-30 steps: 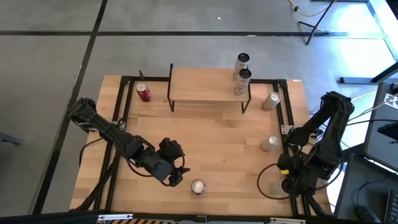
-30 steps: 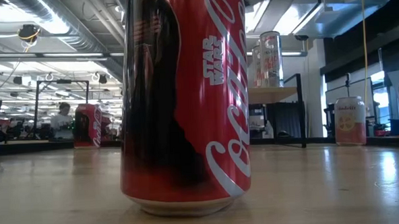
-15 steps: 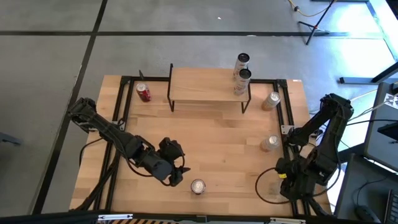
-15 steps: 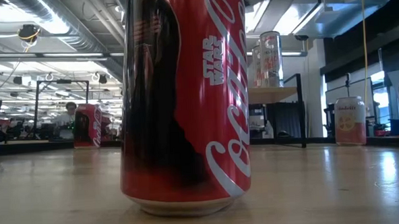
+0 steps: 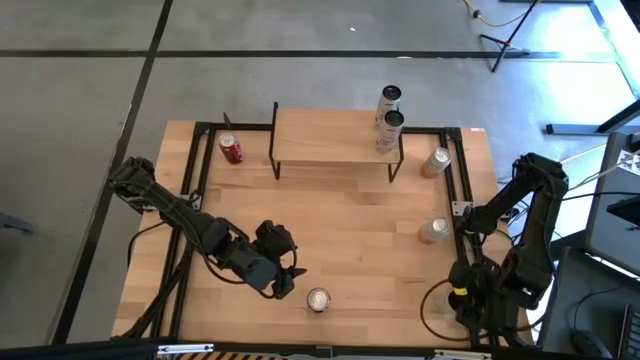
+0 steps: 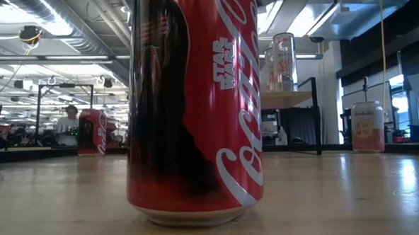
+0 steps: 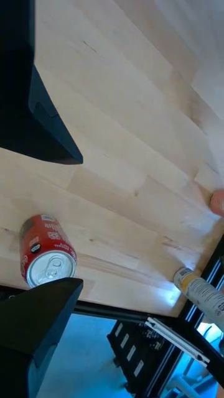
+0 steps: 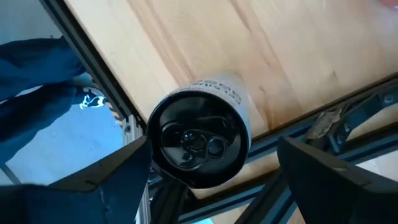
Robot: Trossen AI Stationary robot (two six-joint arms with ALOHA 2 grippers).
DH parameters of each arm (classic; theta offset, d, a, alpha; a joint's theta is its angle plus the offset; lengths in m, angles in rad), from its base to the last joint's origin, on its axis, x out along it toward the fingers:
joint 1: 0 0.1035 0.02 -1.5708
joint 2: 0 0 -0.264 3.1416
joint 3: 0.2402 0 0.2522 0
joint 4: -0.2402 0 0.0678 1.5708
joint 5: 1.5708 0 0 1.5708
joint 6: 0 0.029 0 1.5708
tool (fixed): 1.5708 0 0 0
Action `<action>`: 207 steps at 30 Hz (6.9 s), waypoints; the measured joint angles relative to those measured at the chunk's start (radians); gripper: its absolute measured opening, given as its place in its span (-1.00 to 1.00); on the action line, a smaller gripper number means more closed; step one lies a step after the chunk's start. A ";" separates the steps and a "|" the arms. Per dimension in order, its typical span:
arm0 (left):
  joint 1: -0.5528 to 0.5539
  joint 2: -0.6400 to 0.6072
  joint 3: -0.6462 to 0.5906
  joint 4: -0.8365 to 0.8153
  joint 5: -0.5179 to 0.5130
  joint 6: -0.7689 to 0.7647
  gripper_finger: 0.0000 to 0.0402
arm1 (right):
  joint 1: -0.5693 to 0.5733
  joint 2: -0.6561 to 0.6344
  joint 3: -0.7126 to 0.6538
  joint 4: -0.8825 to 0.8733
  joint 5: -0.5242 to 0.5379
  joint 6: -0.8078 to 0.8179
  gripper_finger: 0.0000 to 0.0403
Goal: Place canned beverage on shelf
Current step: Put the bottom white-yellow soda can on the shelf
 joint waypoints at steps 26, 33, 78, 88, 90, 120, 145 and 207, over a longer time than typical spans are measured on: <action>0.004 0.000 0.000 0.000 0.001 0.000 0.50 | -0.001 0.061 0.063 -0.061 0.013 -0.018 0.66; 0.005 0.000 0.000 0.000 0.001 0.001 0.50 | -0.001 0.111 0.063 -0.076 -0.001 -0.049 0.66; 0.043 -0.193 0.001 -0.126 0.093 0.246 0.50 | -0.508 0.111 0.177 0.022 0.139 -0.785 0.12; 0.057 -0.293 -0.158 -0.075 0.093 0.390 0.50 | -0.775 0.180 0.178 0.165 0.001 -1.049 0.12; 0.059 -0.341 -0.234 -0.032 0.066 0.375 0.50 | -0.810 0.191 0.178 0.164 -0.031 -1.062 0.12; 0.281 -0.379 -0.599 0.502 0.169 0.505 0.50 | -0.977 0.297 0.179 0.163 -0.019 -1.078 0.54; 0.284 -0.489 -0.599 0.489 0.191 0.505 0.50 | -0.934 -0.247 -0.194 0.673 0.300 -1.144 0.81; 0.462 0.367 -0.144 0.966 0.386 0.637 0.50 | -0.937 -0.626 -0.311 0.567 0.083 -1.160 0.81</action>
